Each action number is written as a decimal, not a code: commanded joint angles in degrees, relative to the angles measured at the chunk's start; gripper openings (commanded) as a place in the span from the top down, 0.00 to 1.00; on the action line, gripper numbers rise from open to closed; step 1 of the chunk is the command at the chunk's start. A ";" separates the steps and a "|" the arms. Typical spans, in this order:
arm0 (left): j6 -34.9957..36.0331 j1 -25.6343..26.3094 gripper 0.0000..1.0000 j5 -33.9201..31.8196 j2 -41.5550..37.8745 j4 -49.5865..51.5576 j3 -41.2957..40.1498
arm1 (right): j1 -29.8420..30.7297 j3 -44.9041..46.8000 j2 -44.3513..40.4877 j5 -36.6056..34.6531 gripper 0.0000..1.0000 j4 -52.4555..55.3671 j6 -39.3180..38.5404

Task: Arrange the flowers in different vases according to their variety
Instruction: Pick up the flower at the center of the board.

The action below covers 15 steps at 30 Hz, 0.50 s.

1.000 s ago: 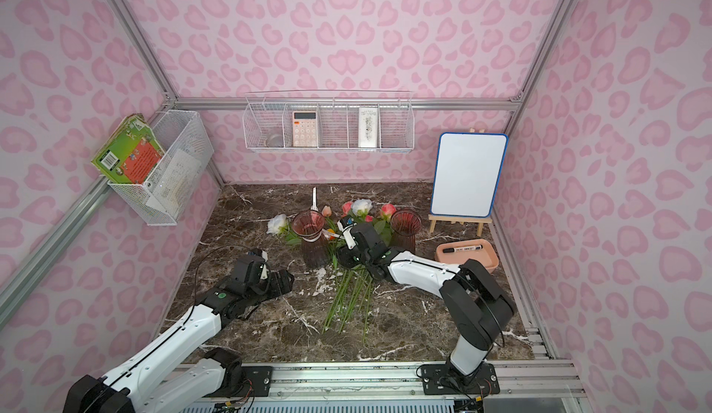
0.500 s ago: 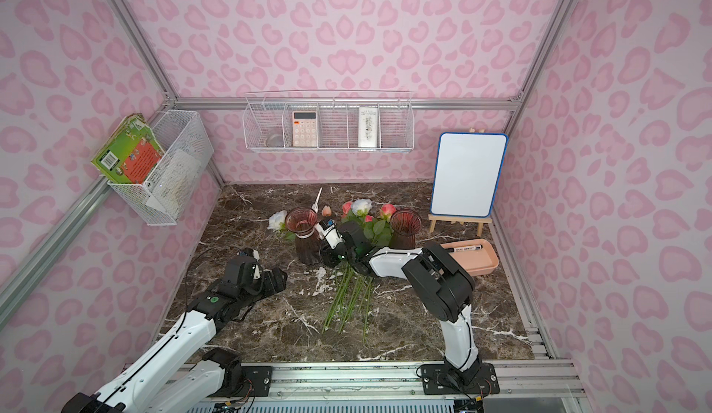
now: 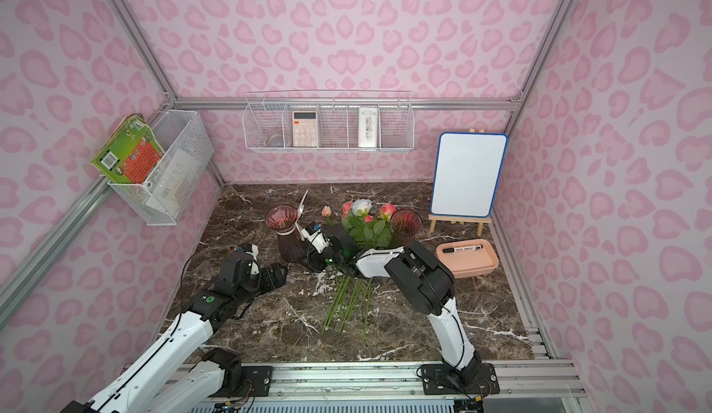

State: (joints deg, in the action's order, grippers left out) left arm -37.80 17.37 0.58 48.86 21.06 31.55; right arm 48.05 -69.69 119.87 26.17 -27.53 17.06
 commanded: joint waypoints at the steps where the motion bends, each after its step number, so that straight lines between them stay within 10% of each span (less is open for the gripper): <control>1: -1.00 -0.03 0.08 -3.78 -0.90 1.66 1.09 | -1.54 3.33 -5.45 0.74 0.42 4.12 0.48; 15: 1.64 -0.40 0.08 -10.24 1.06 -2.85 -2.52 | -8.49 -16.87 -2.17 -9.10 0.46 41.14 -11.50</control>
State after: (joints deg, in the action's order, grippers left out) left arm -37.34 17.10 -8.05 49.71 18.83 28.64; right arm 39.70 -82.35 115.57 21.47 2.55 9.91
